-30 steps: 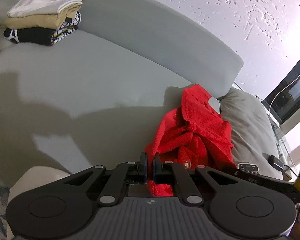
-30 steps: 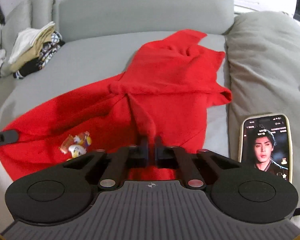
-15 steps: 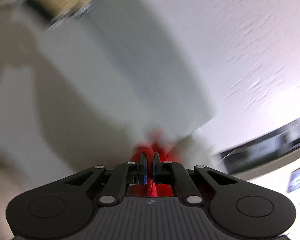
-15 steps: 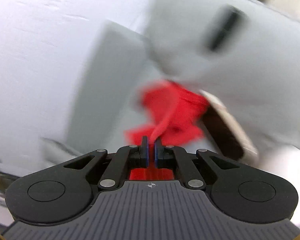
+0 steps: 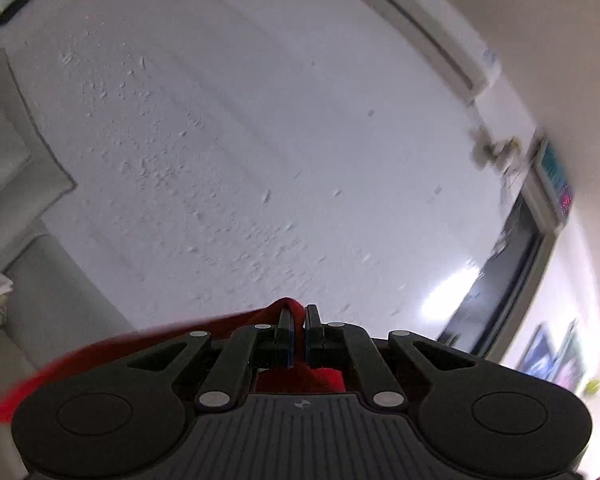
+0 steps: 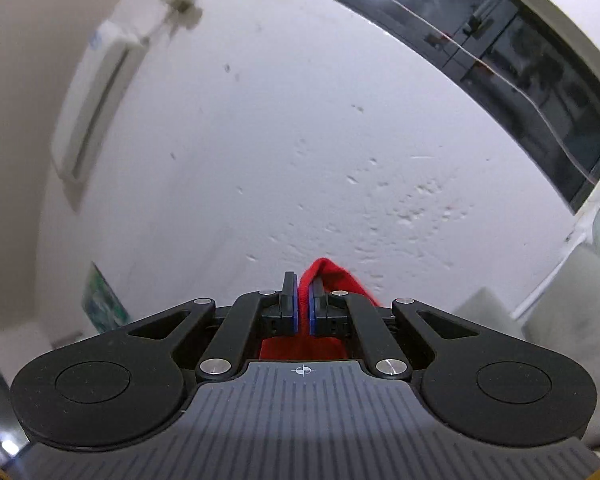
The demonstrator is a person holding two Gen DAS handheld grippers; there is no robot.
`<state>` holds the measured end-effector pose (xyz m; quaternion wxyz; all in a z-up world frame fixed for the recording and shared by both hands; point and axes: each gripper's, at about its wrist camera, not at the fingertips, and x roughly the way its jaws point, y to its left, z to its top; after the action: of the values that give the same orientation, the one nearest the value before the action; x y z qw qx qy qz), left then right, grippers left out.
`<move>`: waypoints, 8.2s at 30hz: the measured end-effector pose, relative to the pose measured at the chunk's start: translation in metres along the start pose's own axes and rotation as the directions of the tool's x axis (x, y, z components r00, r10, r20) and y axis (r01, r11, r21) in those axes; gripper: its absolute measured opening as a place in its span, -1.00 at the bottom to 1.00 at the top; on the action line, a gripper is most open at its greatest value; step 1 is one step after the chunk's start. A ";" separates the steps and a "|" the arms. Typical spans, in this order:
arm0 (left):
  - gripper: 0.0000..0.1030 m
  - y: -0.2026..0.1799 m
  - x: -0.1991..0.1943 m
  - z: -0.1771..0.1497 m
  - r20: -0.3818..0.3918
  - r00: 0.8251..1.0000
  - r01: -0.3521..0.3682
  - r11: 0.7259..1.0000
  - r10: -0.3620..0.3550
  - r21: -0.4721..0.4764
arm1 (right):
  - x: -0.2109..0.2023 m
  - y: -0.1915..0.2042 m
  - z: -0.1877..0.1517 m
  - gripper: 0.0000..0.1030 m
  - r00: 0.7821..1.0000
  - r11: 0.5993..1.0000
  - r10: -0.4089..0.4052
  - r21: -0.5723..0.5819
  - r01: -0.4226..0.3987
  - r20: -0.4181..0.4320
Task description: Fold clothes
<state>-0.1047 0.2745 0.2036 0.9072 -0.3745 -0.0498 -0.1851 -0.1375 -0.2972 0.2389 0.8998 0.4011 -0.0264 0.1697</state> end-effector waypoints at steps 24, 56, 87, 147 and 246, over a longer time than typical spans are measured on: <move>-0.95 0.067 0.188 0.029 0.038 0.975 -0.221 0.937 0.220 0.272 | 0.243 -0.019 -0.052 -0.91 0.954 0.915 -0.251 -0.362 0.179 -0.165; -0.95 0.199 0.000 -0.248 -0.463 0.494 -0.643 0.668 0.736 0.375 | 0.048 -0.244 -0.296 -0.91 0.440 0.732 -0.668 -0.423 0.534 -0.600; -0.30 0.101 0.083 -0.301 -0.677 0.460 -0.191 0.808 0.575 0.557 | 0.061 -0.189 -0.269 0.05 0.477 0.865 -0.501 -0.409 0.290 -0.722; -0.55 0.103 0.231 -0.364 -0.772 0.499 0.036 0.881 0.394 0.472 | 0.255 -0.266 -0.180 -0.90 0.291 -0.123 -0.855 -0.712 0.691 0.429; -0.18 0.367 0.274 -0.220 -0.622 0.450 -0.348 0.767 0.641 0.538 | 0.296 -0.134 -0.320 0.19 0.619 0.862 -0.470 -0.479 0.169 -0.629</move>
<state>0.2759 0.2779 -0.1339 0.8968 -0.0939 0.4305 -0.0394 0.1567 -0.0626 -0.0187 0.9089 0.1190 0.3743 0.1399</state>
